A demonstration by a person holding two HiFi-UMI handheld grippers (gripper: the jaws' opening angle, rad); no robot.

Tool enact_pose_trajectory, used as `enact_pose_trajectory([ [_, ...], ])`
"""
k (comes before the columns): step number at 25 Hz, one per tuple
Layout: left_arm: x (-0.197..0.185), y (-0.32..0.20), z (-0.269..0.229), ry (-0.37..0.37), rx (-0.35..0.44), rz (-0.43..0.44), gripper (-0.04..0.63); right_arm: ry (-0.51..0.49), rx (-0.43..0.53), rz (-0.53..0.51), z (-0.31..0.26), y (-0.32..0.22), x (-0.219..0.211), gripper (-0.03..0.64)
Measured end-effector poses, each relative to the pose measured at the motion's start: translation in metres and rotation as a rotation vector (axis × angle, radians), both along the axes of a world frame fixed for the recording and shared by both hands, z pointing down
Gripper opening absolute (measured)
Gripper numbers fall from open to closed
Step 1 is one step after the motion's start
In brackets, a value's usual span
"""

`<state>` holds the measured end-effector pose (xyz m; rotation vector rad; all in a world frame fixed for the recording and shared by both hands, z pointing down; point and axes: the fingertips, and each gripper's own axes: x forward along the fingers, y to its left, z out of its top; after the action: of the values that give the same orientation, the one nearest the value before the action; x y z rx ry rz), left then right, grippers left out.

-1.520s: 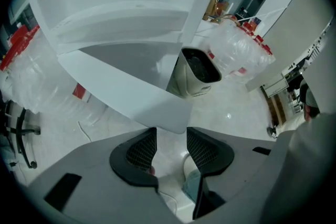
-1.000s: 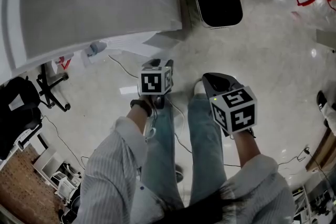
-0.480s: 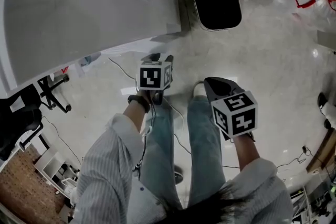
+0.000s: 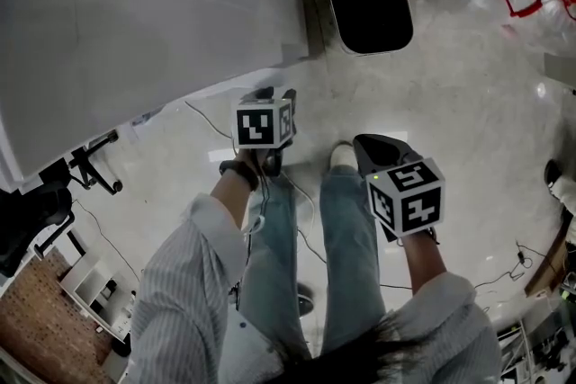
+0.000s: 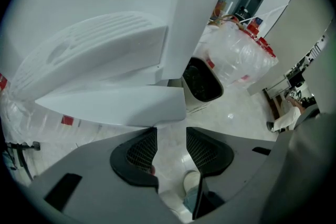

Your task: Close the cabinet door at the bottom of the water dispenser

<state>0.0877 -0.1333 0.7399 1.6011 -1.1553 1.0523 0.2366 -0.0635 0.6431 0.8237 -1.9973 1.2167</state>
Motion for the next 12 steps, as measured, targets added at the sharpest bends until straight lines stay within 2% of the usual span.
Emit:
enact_pose_trajectory([
  [7, 0.0004, -0.0009, -0.0011, -0.008, 0.002, -0.003, 0.183, -0.001, 0.0, -0.002, -0.0005, -0.0056, 0.0016, 0.015],
  [12, 0.0022, -0.0093, -0.0023, -0.014, 0.032, 0.006, 0.183, 0.0, -0.001, 0.005, -0.0005, -0.0091, 0.0041, 0.015],
])
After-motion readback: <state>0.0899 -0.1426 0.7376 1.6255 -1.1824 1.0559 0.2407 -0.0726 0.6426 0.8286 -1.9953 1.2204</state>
